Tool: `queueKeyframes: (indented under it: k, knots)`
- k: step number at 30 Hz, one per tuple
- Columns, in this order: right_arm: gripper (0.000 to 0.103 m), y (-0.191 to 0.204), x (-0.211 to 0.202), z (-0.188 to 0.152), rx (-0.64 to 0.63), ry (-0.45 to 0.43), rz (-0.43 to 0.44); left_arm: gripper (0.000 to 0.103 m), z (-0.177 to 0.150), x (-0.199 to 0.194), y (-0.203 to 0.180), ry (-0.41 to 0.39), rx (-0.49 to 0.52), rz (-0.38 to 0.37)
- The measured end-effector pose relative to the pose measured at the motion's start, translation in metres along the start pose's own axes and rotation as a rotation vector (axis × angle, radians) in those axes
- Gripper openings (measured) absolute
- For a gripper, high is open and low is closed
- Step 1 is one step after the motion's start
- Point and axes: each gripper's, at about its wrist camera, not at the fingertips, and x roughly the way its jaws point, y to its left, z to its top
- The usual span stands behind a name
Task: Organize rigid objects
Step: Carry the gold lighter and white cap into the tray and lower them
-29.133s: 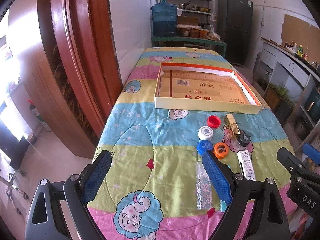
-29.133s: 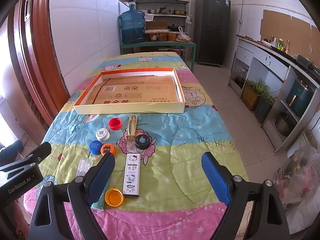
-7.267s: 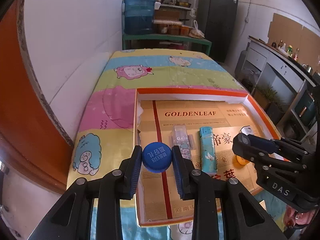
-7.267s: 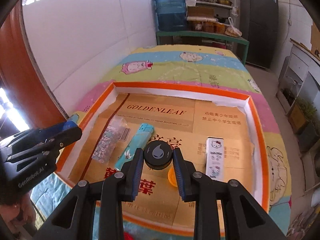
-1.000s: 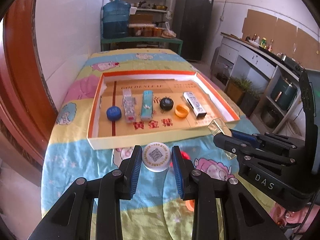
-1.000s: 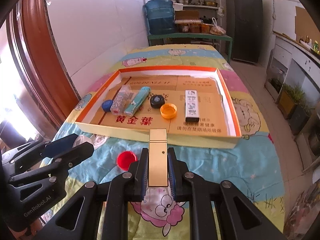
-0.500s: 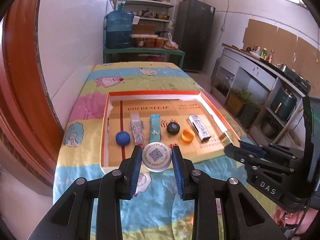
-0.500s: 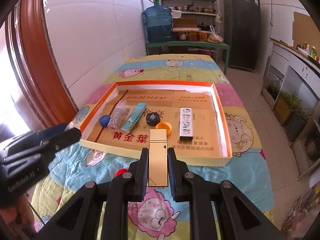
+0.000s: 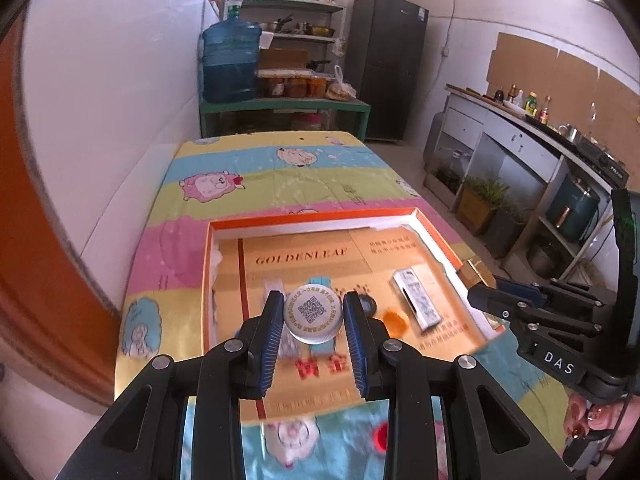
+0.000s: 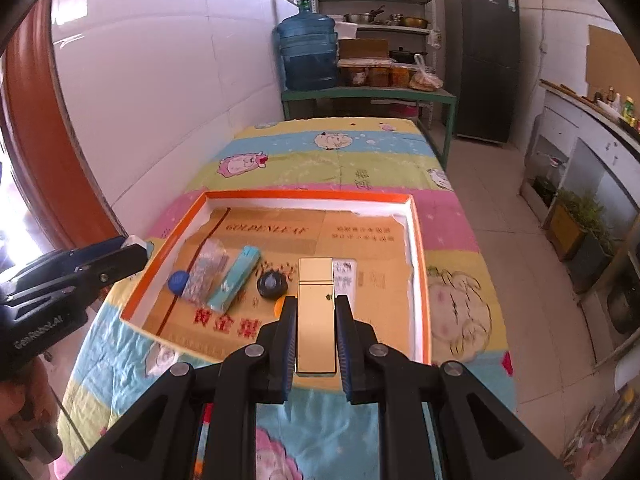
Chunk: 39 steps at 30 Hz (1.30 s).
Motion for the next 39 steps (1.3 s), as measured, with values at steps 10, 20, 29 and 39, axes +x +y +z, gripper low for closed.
queueKeyframes:
  k: [10, 20, 29, 39]
  knots:
    - [0.018, -0.01, 0.061, 0.047, 0.02, 0.075, 0.054, 0.031, 0.044, 0.064, 0.018, 0.077, -0.044, 0.008]
    - [0.018, -0.019, 0.109, 0.069, 0.062, 0.116, 0.045, 0.031, 0.064, 0.126, 0.028, 0.144, -0.061, 0.036]
    - [0.018, -0.015, 0.135, 0.066, 0.062, 0.154, 0.048, 0.031, 0.058, 0.153, 0.028, 0.174, -0.083, 0.05]
    - [0.018, -0.014, 0.153, 0.062, 0.064, 0.187, 0.027, 0.031, 0.054, 0.172, 0.024, 0.224, -0.066, 0.084]
